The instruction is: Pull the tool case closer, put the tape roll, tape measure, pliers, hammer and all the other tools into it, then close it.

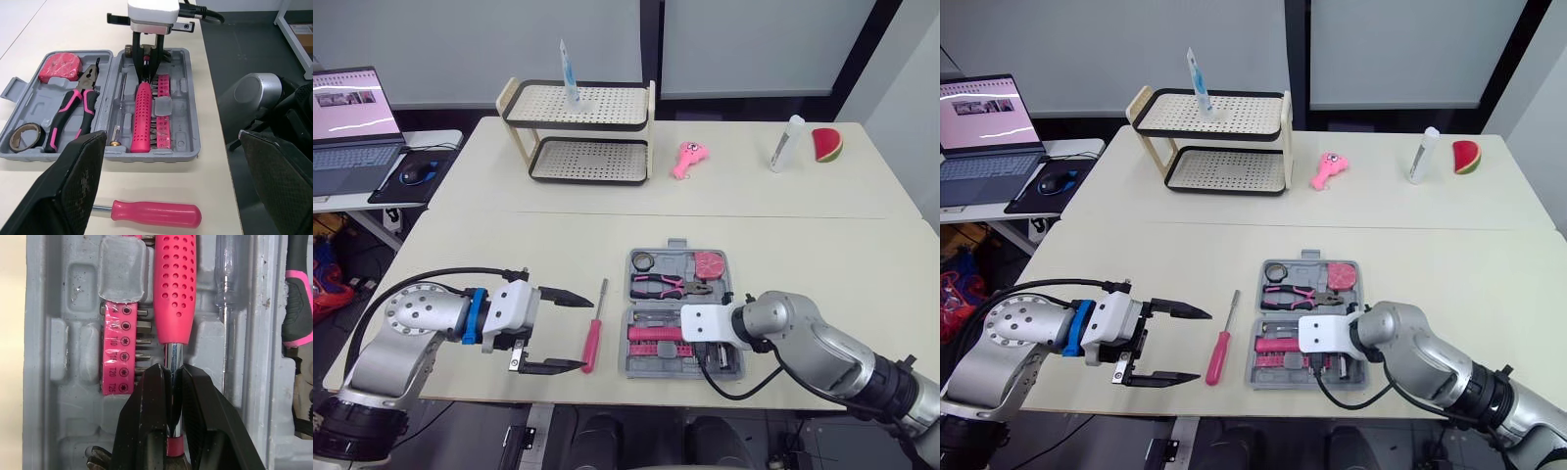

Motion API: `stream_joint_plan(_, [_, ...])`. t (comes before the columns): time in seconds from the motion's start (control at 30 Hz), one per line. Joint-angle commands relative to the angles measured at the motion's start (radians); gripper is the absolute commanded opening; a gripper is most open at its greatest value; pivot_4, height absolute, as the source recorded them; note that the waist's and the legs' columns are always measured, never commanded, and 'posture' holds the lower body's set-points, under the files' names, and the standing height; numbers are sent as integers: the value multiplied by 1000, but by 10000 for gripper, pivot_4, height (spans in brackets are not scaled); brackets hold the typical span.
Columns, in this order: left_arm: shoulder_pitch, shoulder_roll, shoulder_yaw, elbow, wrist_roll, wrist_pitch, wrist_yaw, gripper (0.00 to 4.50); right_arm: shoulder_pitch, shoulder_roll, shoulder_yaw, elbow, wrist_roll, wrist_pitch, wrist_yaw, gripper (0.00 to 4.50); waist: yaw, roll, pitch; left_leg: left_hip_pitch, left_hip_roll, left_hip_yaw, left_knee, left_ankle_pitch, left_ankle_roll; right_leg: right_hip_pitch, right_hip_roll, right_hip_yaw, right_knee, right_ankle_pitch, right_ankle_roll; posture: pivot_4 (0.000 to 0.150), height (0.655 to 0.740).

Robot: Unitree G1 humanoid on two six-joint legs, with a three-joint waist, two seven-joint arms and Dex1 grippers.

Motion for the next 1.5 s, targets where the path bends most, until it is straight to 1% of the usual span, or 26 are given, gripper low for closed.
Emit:
stream_joint_plan(0.03, [0,2,-2,-26,-2,-9,6,45000,3,11,-13,1,-22,-24,-4,2158,-1,0,0,0,0,0,0,0,0,0,0,0,0,0,0,1500,7400])
stream_joint_plan(0.2, [-1,3,-5,-25,-3,-8,8,45000,0,10,-23,3,-35,-36,2,2158,-4,0,0,1,0,0,0,0,0,0,0,0,1,0,0,1500,7400])
stream_joint_plan(0.27, [-4,2,-7,-25,-3,-6,9,45000,-6,11,-29,1,-37,-42,4,9360,-4,0,0,0,0,0,0,0,0,0,0,0,1,0,0,1500,7400])
stream_joint_plan(0.3, [-5,2,-8,-25,-3,-6,9,45000,-8,12,-33,0,-41,-45,2,11320,-4,0,0,0,0,0,0,0,0,0,0,0,1,0,0,1500,7400])
stream_joint_plan(0.43, [-10,1,-12,-28,-4,-1,10,45000,-11,1,-56,-19,-40,-71,13,15044,-5,0,0,1,0,0,0,0,0,0,1,0,1,0,0,1500,7400])
stream_joint_plan(0.53, [-14,0,-17,-28,-4,0,11,45000,-11,-14,-95,-39,-21,-108,32,15044,-4,0,0,0,0,0,0,0,0,0,1,0,1,0,0,1500,7400])
stream_joint_plan(0.63, [-22,-3,-24,-22,-3,-2,12,45000,1,-12,-161,-49,35,-143,55,15044,-3,0,0,0,0,0,0,0,0,0,0,0,1,0,0,1500,7400])
stream_joint_plan(0.73, [-41,-9,-33,-14,-1,1,15,45000,23,16,-234,-2,117,-234,61,15044,-1,0,0,0,0,0,0,0,0,0,0,0,1,0,0,1500,7400])
stream_joint_plan(0.8, [-47,-12,-37,-10,0,0,12,45000,42,44,-281,60,181,-351,70,15044,-1,-1,0,0,0,0,0,0,0,0,0,0,1,0,0,1500,7400])
stream_joint_plan(0.87, [-50,-12,-39,-7,2,-4,10,45000,70,73,-316,140,228,-460,70,9931,-1,-1,0,0,0,1,0,0,0,0,0,0,1,0,0,1500,7400])
stream_joint_plan(0.93, [-53,-12,-39,-2,4,-8,12,45000,90,103,-336,214,256,-544,73,6964,-1,-1,0,0,0,0,0,0,0,1,0,-1,0,0,0,1500,7400])
stream_joint_plan(1.03, [-50,-11,-36,-3,5,-10,14,45000,103,132,-330,332,240,-704,71,2820,-2,-1,0,0,0,1,0,0,-1,0,0,0,1,0,0,1500,7400])
stream_joint_plan(1.1, [-40,-8,-31,-14,2,-8,16,45000,108,153,-329,386,241,-750,71,134,-2,-1,0,1,0,1,0,0,-1,0,0,0,1,0,0,1500,7400])
stream_joint_plan(1.23, [-21,0,-23,-26,1,-8,17,45000,115,182,-308,484,206,-837,64,134,-1,-1,0,1,0,1,0,0,-1,0,0,0,1,0,0,1500,7400])
stream_joint_plan(1.5, [-14,8,-16,-20,1,-15,12,45000,149,239,-313,583,195,-889,58,134,-1,-1,0,1,1,1,0,1,-1,0,1,0,1,0,0,1500,7400])
